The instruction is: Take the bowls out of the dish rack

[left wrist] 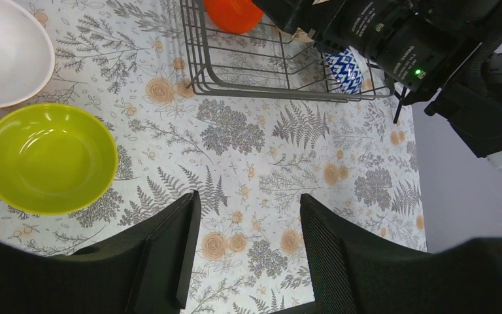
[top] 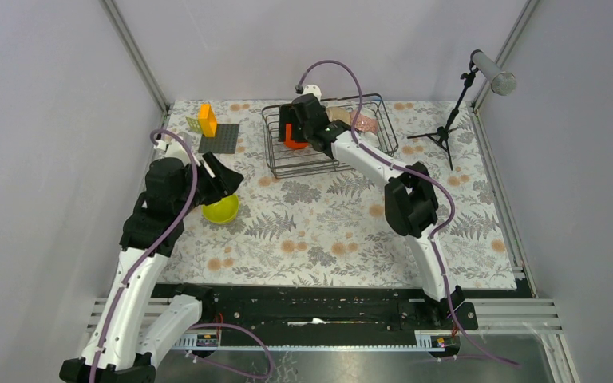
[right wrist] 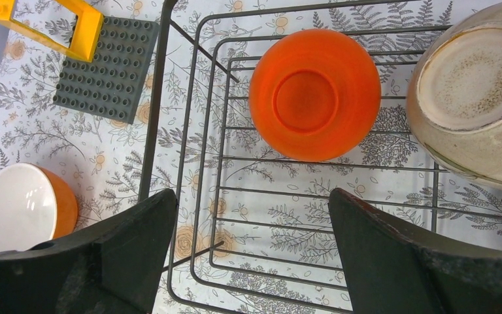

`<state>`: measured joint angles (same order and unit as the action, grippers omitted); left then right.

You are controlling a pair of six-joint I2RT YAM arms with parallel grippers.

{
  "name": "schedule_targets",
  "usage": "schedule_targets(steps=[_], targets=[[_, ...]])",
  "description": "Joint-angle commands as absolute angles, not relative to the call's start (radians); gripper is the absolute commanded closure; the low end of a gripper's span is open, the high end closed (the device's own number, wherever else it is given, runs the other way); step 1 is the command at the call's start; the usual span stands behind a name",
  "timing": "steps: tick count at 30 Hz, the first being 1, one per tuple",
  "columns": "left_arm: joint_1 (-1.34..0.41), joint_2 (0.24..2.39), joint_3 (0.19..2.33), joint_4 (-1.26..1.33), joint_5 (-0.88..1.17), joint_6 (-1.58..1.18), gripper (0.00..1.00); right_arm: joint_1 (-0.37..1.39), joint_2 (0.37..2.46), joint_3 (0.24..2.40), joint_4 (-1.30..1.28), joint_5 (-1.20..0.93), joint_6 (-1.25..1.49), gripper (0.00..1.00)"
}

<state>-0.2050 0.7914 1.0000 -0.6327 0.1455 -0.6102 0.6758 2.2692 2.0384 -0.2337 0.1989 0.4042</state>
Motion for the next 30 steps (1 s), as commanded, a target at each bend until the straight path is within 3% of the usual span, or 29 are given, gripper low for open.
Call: schedule_targets(steps=[1, 30], targets=[[-0.205, 0.769, 0.981, -0.584, 0.129, -0.632, 0.38, 0.687, 2.186, 2.04, -0.202, 0.226, 0.402, 0.07], [-0.206, 0.882, 0.925, -0.413, 0.108, -0.705, 0.36, 0.678, 2.169, 1.988, -0.199, 0.189, 0.435, 0.03]])
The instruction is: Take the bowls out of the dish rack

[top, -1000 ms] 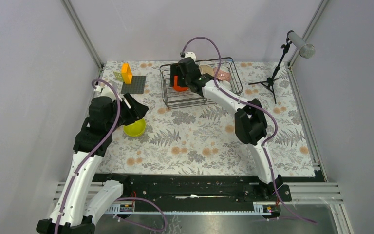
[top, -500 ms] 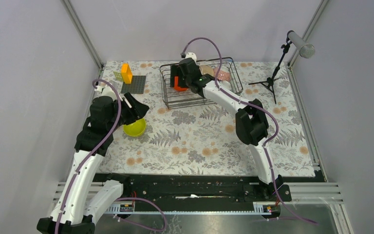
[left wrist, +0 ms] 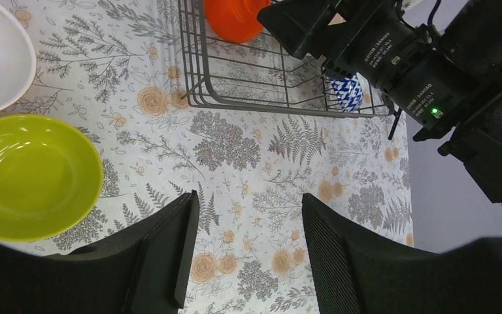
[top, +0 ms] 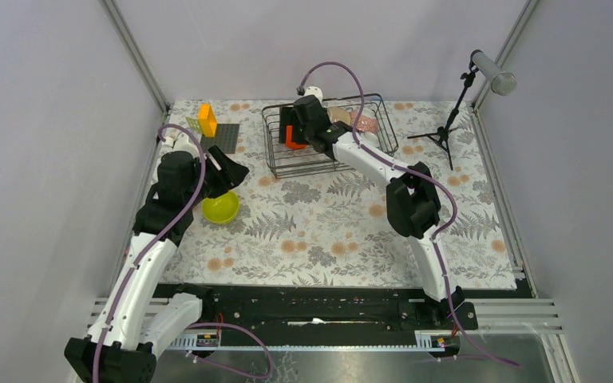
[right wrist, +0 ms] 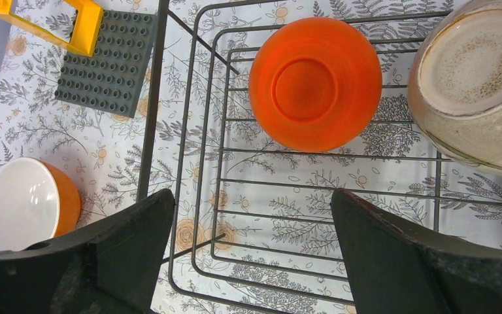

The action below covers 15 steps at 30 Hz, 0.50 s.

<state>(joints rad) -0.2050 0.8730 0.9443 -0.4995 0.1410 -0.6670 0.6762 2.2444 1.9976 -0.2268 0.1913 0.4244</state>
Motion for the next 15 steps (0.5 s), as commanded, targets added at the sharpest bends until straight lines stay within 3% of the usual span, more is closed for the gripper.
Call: schedule_targets(steps=[1, 15], targets=[[-0.206, 0.884, 0.923, -0.405, 0.107, -0.709, 0.35, 0.675, 2.172, 1.99, -0.199, 0.187, 0.436, 0.03], [-0.206, 0.922, 0.924, -0.373, 0.042, -0.704, 0.23, 0.663, 2.227, 2.062, -0.197, 0.187, 0.452, 0.03]])
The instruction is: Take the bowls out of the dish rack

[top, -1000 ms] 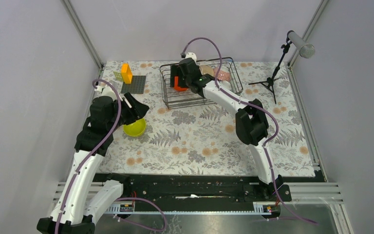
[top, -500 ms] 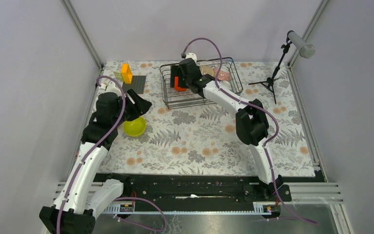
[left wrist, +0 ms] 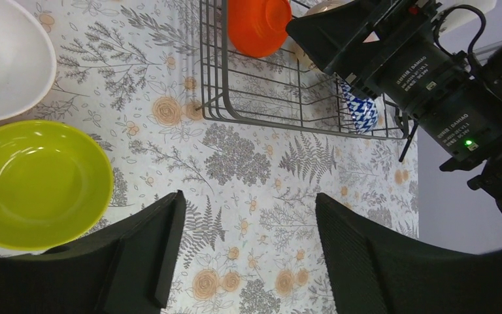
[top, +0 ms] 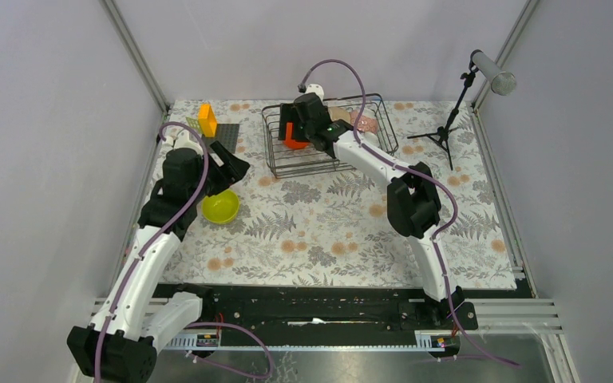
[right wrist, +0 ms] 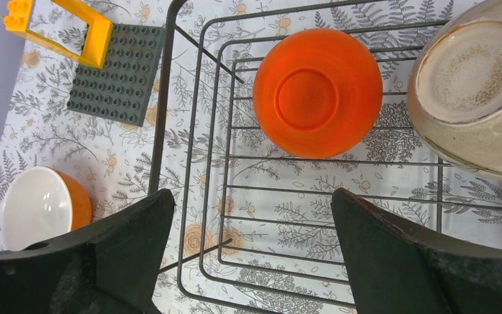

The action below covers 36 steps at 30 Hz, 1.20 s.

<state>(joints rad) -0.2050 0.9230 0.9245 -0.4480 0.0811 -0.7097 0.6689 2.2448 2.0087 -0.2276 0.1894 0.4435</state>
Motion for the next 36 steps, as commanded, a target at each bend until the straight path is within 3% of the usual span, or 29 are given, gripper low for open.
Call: schedule_targets(steps=[1, 8, 18, 25, 36], targets=[[-0.206, 0.921, 0.923, -0.37, 0.034, -0.7, 0.2, 0.662, 2.225, 2.058, -0.193, 0.187, 0.444, 0.02], [-0.206, 0.945, 0.925, -0.37, -0.056, -0.708, 0.01, 0.632, 2.217, 2.073, -0.188, 0.143, 0.488, 0.03], [-0.206, 1.044, 0.887, -0.254, -0.014, -0.711, 0.04, 0.628, 2.254, 2.124, -0.228, 0.143, 0.533, 0.05], [-0.206, 1.137, 0.889, -0.2, -0.005, -0.685, 0.08, 0.625, 2.359, 2.215, -0.243, 0.192, 0.541, 0.0], [-0.206, 1.114, 0.882, -0.226, 0.059, -0.596, 0.09, 0.625, 2.517, 2.372, -0.222, 0.392, 0.3, 0.0]])
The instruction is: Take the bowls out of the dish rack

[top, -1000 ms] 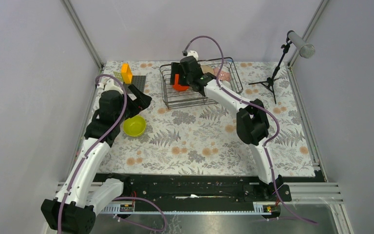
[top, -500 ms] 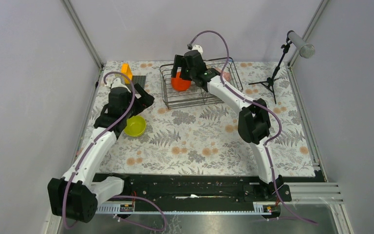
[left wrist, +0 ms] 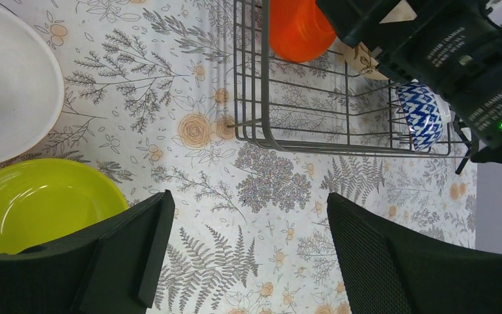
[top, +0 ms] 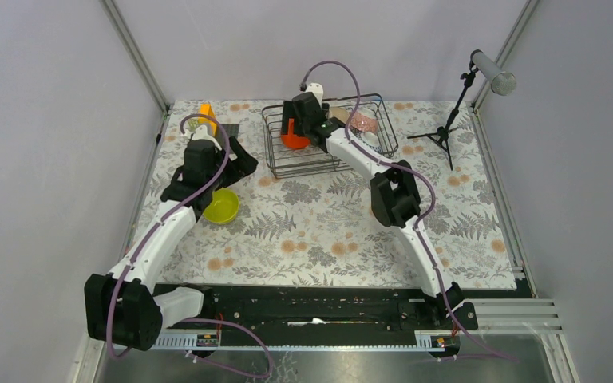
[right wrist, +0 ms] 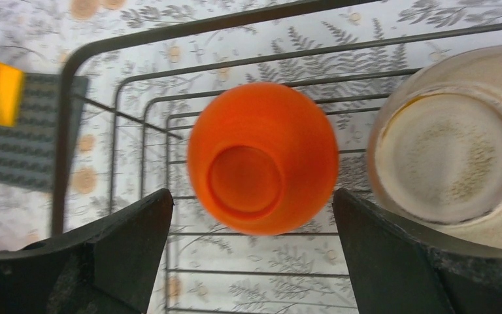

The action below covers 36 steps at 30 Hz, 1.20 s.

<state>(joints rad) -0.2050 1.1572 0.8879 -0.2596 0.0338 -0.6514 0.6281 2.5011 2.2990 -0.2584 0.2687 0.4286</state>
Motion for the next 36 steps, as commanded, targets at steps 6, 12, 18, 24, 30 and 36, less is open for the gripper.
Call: schedule_targets(steps=[6, 12, 18, 24, 30, 36], targets=[[-0.206, 1.037, 0.829, -0.261, 0.052, -0.583, 0.08, 0.622, 2.57, 2.383, -0.176, 0.367, 0.241, 0.0], [-0.206, 1.027, 0.819, -0.275, 0.04, -0.563, 0.07, 0.625, 2.609, 2.401, -0.176, 0.283, 0.28, 0.0], [-0.204, 1.053, 0.845, -0.27, 0.041, -0.544, 0.07, 0.625, 2.527, 2.307, -0.189, 0.251, 0.325, 0.22], [-0.203, 1.062, 0.853, -0.25, 0.044, -0.538, 0.07, 0.626, 2.354, 2.136, -0.21, 0.194, 0.415, 0.43], [-0.204, 1.095, 0.862, -0.217, 0.074, -0.547, 0.07, 0.63, 2.239, 2.023, -0.219, 0.134, 0.443, 0.54], [-0.204, 1.109, 0.866, -0.205, 0.095, -0.552, 0.07, 0.629, 2.255, 2.066, -0.215, 0.159, 0.434, 0.43]])
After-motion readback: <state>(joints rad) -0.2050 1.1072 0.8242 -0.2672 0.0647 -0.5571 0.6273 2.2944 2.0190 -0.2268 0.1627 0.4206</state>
